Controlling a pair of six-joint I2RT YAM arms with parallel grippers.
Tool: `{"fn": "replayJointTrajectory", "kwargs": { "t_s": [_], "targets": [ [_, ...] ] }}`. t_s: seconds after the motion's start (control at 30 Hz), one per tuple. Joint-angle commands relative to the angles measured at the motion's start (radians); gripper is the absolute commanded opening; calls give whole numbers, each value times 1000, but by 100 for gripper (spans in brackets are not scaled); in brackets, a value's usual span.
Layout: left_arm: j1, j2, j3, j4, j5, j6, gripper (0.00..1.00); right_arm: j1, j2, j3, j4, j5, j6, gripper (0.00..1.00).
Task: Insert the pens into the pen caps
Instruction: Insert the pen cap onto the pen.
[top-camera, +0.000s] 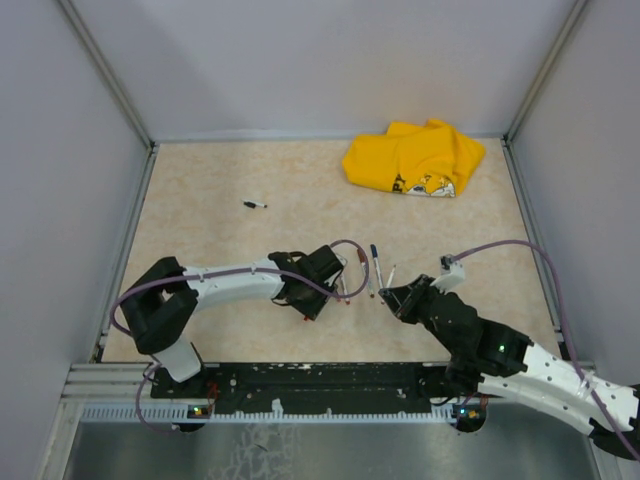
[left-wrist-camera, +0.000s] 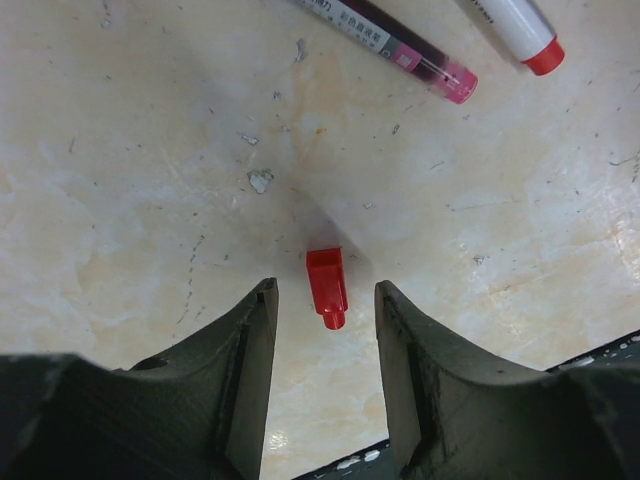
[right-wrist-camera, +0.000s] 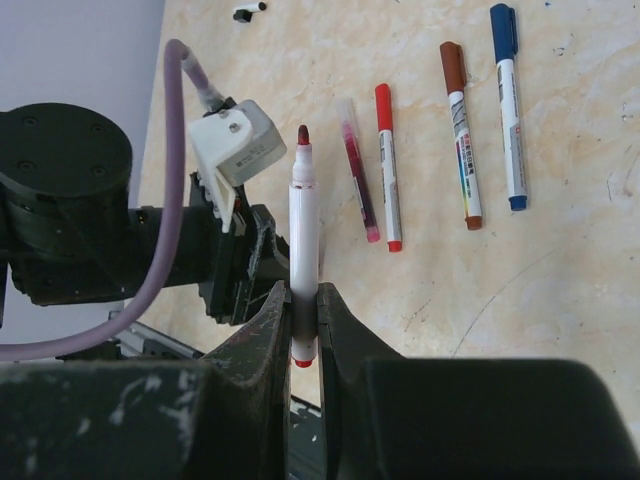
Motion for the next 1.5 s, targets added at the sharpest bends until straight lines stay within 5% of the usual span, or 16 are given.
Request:
{"fn": "replayJointTrajectory", "kwargs": {
  "t_s": [0.0, 0.6, 0.93, 1.27, 1.47],
  "targets": [
    [-16, 30, 21, -27, -30, -16, 49, 6, 7, 8, 54, 20, 19, 0],
    [-29, 96, 31, -2, -18, -24, 40, 6, 3, 6, 47, 23, 19, 0],
    [-32, 58, 32, -12, -34, -26, 19, 6, 2, 5, 42, 26, 17, 0],
    [-29, -185, -1, 72, -96, -45, 2, 6, 8, 41, 45, -13, -96, 0],
    [-15, -471, -141, 270, -107, -115, 1, 6, 44, 47, 133, -78, -182, 0]
  ]
}}
